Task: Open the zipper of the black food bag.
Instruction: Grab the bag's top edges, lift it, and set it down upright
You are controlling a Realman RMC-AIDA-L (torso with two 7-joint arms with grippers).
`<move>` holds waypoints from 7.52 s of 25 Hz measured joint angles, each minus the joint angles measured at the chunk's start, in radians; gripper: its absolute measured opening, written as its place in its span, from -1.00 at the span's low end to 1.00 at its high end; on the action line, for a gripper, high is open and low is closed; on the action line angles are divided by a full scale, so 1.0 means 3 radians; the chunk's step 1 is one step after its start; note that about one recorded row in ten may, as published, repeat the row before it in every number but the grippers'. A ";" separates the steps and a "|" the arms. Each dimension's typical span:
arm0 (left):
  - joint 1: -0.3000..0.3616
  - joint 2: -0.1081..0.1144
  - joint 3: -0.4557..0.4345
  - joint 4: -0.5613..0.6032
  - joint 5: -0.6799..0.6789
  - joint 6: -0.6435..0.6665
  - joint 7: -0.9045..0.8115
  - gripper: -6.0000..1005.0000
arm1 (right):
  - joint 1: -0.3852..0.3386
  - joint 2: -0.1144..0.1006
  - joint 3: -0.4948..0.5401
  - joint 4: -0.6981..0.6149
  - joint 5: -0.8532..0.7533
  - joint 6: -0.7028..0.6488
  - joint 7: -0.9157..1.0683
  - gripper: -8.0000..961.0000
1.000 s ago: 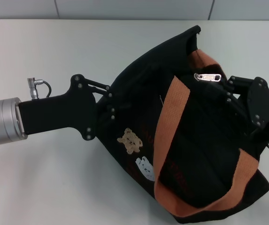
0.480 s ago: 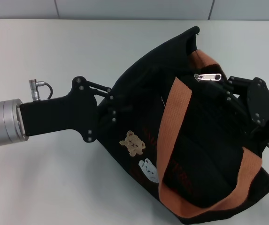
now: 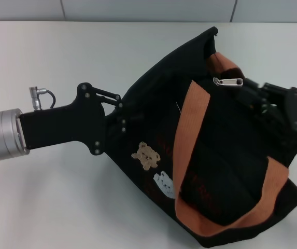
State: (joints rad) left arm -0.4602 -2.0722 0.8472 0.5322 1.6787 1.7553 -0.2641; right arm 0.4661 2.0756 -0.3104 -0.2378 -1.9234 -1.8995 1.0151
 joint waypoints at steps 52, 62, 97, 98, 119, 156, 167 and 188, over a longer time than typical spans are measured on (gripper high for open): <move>-0.0042 0.0010 0.0079 0.0035 -0.0060 -0.0086 -0.0071 -0.85 | -0.0096 0.0010 -0.0018 -0.0020 -0.0081 0.0541 0.0321 -0.19; -0.0046 -0.0002 0.0135 0.0029 -0.0061 -0.0099 -0.0086 -0.85 | 0.0067 0.0026 -0.0047 0.0030 -0.0088 0.0533 -0.0056 -0.08; -0.0082 -0.0001 0.0132 0.0029 -0.0071 -0.0072 -0.0122 -0.84 | 0.0505 0.0040 -0.0100 0.0409 -0.0119 0.1015 -0.0464 -0.48; -0.0082 -0.0001 0.0132 0.0029 -0.0072 -0.0073 -0.0122 -0.84 | 0.0505 0.0040 -0.0100 0.0409 -0.0119 0.1015 -0.0464 -0.52; -0.0074 -0.0001 0.0097 0.0024 -0.0091 -0.0067 -0.0094 -0.83 | 0.0451 0.0040 -0.0065 0.0405 -0.0095 0.1056 -0.0512 -0.98; 0.0066 0.0010 -0.0142 0.0011 -0.0305 -0.0008 -0.0113 -0.81 | 0.0169 0.0036 -0.0031 0.0423 0.0139 0.0809 -0.1101 -0.71; 0.0037 0.0000 -0.0046 0.0005 -0.0294 -0.0028 -0.0092 -0.81 | 0.0595 0.0034 -0.0059 0.0492 0.0107 0.1022 -0.1166 -0.62; 0.0013 0.0000 -0.0045 0.0005 -0.0284 -0.0007 -0.0086 -0.80 | 0.0705 0.0030 -0.0394 0.0499 0.0095 0.1165 -0.1112 -0.36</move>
State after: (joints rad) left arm -0.4562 -2.0724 0.8336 0.5338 1.5934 1.7531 -0.2899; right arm 0.6777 2.0846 -0.4285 -0.0881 -1.8949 -1.5499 0.6815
